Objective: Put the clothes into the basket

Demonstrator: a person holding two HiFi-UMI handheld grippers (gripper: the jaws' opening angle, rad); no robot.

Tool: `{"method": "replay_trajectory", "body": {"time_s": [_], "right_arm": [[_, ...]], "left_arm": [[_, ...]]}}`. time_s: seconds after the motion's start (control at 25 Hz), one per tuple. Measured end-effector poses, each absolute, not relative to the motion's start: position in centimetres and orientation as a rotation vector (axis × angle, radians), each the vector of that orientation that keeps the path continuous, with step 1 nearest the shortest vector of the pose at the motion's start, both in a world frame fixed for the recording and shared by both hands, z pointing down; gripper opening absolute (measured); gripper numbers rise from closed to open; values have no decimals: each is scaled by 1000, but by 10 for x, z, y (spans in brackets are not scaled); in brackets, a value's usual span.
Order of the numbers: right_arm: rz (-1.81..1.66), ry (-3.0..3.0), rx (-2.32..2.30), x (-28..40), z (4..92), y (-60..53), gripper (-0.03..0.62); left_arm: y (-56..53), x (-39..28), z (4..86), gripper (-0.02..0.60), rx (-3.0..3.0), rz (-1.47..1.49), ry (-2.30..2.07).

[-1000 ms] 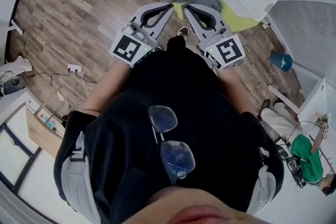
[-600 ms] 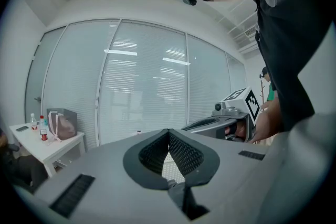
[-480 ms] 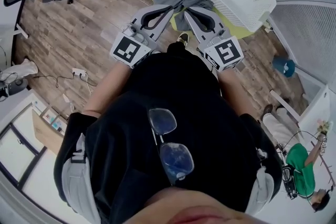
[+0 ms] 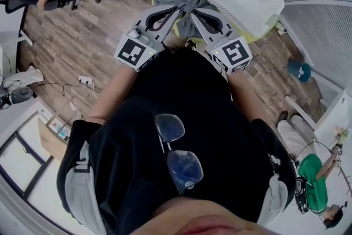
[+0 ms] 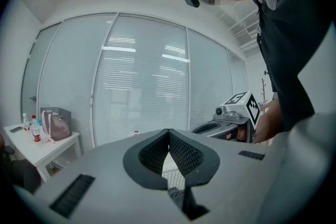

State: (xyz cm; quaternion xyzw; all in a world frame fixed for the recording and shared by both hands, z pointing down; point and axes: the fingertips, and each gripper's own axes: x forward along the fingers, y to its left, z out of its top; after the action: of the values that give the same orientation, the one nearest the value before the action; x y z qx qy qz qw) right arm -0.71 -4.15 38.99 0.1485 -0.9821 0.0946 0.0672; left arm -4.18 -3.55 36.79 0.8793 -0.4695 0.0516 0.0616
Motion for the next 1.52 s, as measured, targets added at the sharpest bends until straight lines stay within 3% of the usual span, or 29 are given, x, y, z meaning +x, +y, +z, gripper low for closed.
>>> {"method": "replay_trajectory", "body": {"time_s": [0.6,1.2,1.52], "right_arm": [[419,-2741,759,-10,437,-80,28],[479,-2302,933,-37,540,-95,32],[438,-2086,812,-36,588,-100,161]], "left_arm": [[-102,-48,407,9,2798,287,-989],[-131,-66,476,11,2905,337,-481],[-137,-65,512,11,2900,377,-361]]}}
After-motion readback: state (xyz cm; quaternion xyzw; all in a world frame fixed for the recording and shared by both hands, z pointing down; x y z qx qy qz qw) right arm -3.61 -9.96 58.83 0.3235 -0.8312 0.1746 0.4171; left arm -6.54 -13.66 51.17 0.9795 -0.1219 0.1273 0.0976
